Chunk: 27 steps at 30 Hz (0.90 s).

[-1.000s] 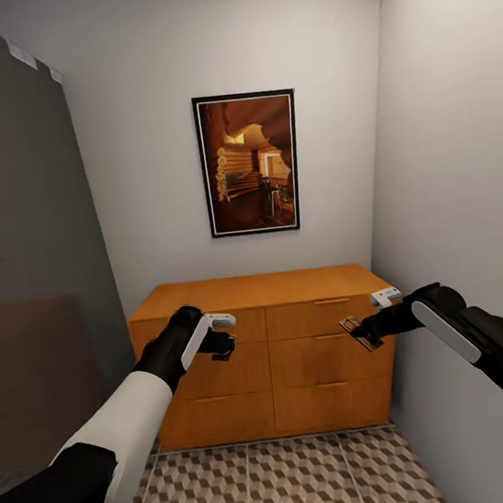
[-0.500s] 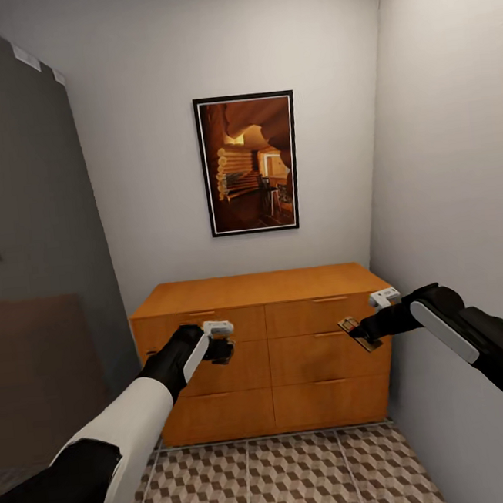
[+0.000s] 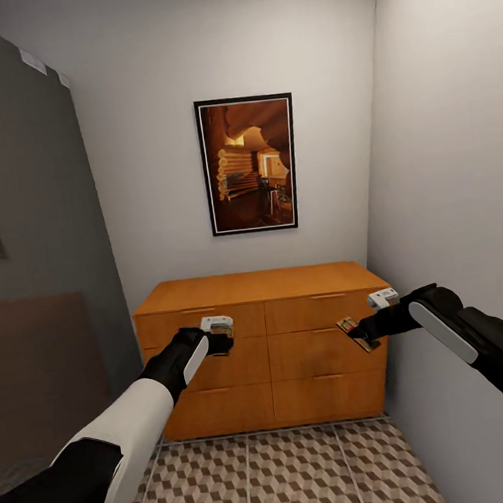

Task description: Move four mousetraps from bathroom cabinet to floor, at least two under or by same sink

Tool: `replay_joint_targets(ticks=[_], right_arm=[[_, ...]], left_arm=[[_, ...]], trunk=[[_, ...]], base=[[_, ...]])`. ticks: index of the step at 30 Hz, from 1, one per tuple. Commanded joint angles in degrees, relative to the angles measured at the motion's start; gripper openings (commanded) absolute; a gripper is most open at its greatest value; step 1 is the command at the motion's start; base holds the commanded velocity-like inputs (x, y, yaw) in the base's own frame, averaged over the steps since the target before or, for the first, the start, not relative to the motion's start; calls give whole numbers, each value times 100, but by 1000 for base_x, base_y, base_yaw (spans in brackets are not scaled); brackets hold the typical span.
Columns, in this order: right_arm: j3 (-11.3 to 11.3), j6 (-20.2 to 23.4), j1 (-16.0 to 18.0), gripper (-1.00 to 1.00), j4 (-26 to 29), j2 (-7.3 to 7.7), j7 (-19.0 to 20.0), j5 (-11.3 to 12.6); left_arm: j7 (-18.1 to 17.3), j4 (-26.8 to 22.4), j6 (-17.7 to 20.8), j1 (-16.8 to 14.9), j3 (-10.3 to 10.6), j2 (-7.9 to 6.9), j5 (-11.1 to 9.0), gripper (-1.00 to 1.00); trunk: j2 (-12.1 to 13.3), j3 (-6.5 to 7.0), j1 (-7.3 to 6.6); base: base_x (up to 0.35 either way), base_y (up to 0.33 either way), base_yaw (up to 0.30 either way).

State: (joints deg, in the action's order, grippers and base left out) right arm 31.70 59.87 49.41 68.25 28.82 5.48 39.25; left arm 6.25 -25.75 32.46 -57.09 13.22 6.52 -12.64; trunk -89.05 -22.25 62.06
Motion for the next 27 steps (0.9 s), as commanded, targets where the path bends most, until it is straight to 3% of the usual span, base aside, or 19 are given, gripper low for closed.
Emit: replay_joint_targets(ticks=[1,16,27], right_arm=[[10,13,8,-100,-3,6,45,-40],[8,13,8,-100,-308,-8,49,-119],[11,13,8,-100,-319,-15,34,-256]], left_arm=[[60,-9,25,-4,43,-2,-53,-100],[60,-1,17,-4,36,8,-46,-100],[60,18,-19,-4,35,7,-46,-100]], trunk=[[-5,-7,-3],[-5,-7,-3],[-5,-7,-3]], base=[[-318,0,0],[-331,0,0],[-49,0,0]])
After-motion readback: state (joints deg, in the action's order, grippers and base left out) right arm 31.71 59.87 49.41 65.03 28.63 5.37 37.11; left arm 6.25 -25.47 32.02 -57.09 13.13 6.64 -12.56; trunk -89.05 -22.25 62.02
